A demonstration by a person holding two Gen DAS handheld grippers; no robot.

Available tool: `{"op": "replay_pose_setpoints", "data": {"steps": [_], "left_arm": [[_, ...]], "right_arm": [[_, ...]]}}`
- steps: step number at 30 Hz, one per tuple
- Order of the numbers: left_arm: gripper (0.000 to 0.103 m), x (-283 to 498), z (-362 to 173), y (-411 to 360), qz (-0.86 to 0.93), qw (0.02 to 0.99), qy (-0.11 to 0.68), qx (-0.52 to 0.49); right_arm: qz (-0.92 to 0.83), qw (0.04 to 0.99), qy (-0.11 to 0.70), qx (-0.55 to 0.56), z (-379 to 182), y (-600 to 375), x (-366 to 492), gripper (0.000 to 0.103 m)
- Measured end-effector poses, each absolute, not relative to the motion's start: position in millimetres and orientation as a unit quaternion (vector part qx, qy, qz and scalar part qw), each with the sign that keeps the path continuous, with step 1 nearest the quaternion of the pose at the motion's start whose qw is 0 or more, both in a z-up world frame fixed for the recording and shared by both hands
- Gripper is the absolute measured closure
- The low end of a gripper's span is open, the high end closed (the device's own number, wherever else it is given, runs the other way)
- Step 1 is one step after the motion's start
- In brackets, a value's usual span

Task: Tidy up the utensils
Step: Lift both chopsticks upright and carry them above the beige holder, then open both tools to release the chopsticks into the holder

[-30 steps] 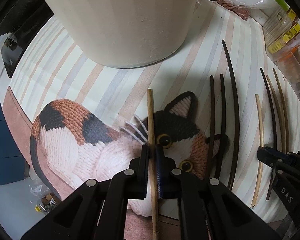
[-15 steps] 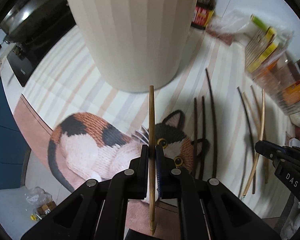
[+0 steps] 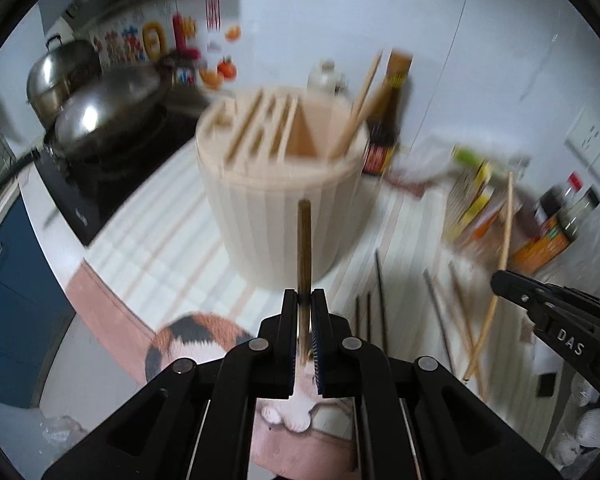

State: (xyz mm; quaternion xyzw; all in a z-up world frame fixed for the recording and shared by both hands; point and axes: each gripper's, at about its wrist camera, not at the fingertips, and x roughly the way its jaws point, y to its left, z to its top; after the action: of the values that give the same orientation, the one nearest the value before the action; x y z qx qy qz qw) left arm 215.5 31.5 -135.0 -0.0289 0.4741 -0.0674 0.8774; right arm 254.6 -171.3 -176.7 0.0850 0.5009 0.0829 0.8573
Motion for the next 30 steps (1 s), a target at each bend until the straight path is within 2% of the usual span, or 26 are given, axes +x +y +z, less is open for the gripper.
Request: {"op": "replay_pose_setpoints", "data": {"steps": [18,23,30], "left_arm": [[0.099,244.1,39.5,58.6,-0.105,0.932,0.338,-0.083],[0.099,266.6,48.0,65.1,-0.089,0.935,0.336,-0.07],[0.099,299.5,15.2,65.4,-0.081,0.919,0.381,-0.062]], "right_arm": [[0.151,0.917,0.343,0.134,-19.2,-134.7,329.5,0.096],[0.151,0.926,0.316,0.137,-4.9,-119.3,352.0,0.096],[0.147,0.929,0.312,0.131,-27.9,-94.9,383.5,0.096]]}}
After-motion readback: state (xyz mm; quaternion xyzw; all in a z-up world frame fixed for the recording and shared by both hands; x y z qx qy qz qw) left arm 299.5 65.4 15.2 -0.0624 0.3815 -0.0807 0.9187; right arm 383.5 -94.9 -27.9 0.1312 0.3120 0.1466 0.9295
